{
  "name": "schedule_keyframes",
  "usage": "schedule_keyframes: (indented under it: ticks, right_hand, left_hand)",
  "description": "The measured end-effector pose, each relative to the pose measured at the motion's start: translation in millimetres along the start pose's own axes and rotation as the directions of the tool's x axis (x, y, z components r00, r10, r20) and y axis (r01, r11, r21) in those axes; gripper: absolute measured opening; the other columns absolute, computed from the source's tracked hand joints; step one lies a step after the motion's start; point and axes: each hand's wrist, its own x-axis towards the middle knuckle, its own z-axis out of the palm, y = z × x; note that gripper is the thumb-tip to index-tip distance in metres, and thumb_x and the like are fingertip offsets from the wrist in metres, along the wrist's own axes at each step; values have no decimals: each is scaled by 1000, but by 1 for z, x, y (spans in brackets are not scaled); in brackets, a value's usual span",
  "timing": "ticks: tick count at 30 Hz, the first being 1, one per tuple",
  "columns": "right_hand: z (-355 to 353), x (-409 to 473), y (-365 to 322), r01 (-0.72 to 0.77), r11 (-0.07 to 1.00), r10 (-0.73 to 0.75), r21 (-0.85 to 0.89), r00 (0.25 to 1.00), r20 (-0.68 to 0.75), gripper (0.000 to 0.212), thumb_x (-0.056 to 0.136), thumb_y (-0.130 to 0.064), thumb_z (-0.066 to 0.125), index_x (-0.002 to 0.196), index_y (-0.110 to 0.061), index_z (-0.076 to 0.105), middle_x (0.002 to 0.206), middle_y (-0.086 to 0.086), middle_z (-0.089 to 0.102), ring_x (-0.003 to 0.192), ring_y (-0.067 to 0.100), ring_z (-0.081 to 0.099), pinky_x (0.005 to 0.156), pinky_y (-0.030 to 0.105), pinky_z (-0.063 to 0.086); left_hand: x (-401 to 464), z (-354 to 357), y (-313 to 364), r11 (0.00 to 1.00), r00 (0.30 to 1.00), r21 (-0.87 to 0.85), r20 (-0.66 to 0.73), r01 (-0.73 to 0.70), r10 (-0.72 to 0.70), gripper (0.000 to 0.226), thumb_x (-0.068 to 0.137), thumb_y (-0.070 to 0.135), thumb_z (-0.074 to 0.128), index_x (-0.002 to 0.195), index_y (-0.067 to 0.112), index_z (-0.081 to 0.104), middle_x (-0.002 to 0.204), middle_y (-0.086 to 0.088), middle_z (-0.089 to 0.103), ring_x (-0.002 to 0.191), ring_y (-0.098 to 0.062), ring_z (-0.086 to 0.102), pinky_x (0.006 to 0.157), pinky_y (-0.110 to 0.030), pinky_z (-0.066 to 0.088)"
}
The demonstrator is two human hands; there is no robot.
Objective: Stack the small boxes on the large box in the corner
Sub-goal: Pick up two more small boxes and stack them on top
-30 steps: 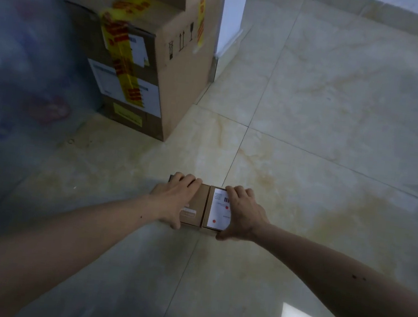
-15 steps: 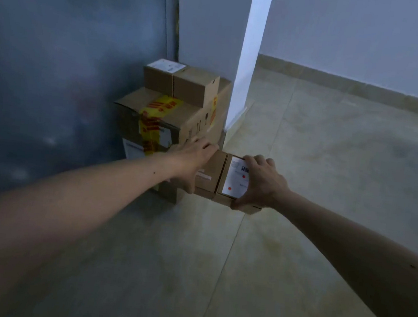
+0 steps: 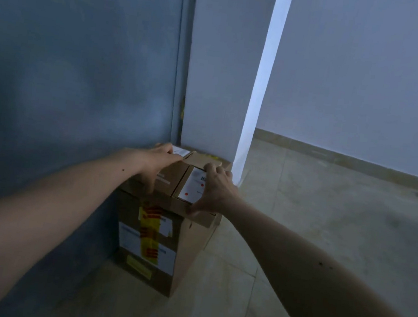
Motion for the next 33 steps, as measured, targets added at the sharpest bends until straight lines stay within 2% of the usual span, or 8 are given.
schedule_keyframes:
  ticks: [8, 14, 16, 19, 22, 24, 28, 33]
  right_hand:
    - [25, 46, -17, -11, 999, 12, -35, 999, 44, 103, 60, -43, 87, 141, -15, 30, 137, 13, 43, 128, 32, 37, 100, 48, 44]
    - [44, 58, -10, 31, 998, -30, -59, 999, 11, 87, 68, -53, 78, 138, -18, 41, 140, 9, 45, 126, 28, 41, 93, 44, 48]
    - [50, 55, -9, 54, 996, -56, -73, 998, -25, 81, 72, -55, 73, 137, -19, 43, 142, 7, 45, 128, 27, 41, 90, 43, 49]
    - [64, 48, -9, 90, 991, -98, -99, 991, -85, 80, 78, -57, 66, 143, -19, 36, 149, 5, 38, 136, 26, 34, 91, 42, 47]
    - [71, 43, -10, 95, 989, -108, -116, 987, -116, 83, 82, -60, 59, 147, -18, 29, 154, 4, 33, 141, 26, 27, 100, 45, 41]
    - [75, 44, -11, 106, 982, -130, -160, 980, -149, 83, 83, -64, 54, 147, -16, 31, 154, 6, 35, 143, 27, 25, 110, 47, 29]
    - [78, 49, -12, 119, 974, -156, -191, 968, -197, 80, 82, -67, 52, 142, -16, 38, 152, 6, 41, 145, 28, 24, 118, 47, 14]
    - [78, 50, -13, 113, 978, -145, -175, 972, -185, 82, 82, -68, 50, 144, -15, 35, 152, 6, 40, 144, 27, 25, 119, 46, 14]
  left_hand:
    - [41, 16, -46, 999, 994, 18, 101, 41, -42, 112, 66, 15, 84, 152, 31, 14, 152, -3, 19, 139, -28, 23, 110, -50, 36]
    - [61, 28, -63, 1000, 987, 1, 161, 23, -23, 114, 67, 15, 82, 153, 34, 8, 155, 0, 17, 142, -27, 20, 111, -49, 34]
    - [64, 33, -65, 1000, 984, 1, 175, 6, -6, 114, 70, 14, 80, 153, 32, 4, 159, 0, 10, 144, -27, 15, 113, -47, 32]
    - [67, 44, -66, 1000, 983, -23, 184, 10, -6, 116, 74, 11, 76, 152, 33, -6, 162, 2, -12, 148, -28, 1, 117, -47, 25]
    - [69, 55, -65, 999, 982, 33, 188, 2, -8, 122, 75, 15, 76, 150, 27, -20, 158, 0, -29, 146, -25, -23, 118, -56, -1]
    - [70, 60, -63, 996, 984, 83, 180, -12, -3, 128, 74, 23, 79, 148, 21, -25, 157, -3, -31, 144, -24, -27, 114, -56, -10]
    - [74, 60, -64, 988, 985, 145, 169, -54, 29, 132, 72, 31, 80, 147, 17, -27, 158, -6, -29, 145, -23, -25, 114, -50, -14]
    - [77, 61, -65, 991, 985, 118, 165, -61, 41, 130, 72, 29, 80, 148, 17, -24, 160, -4, -25, 147, -22, -20, 116, -46, -10]
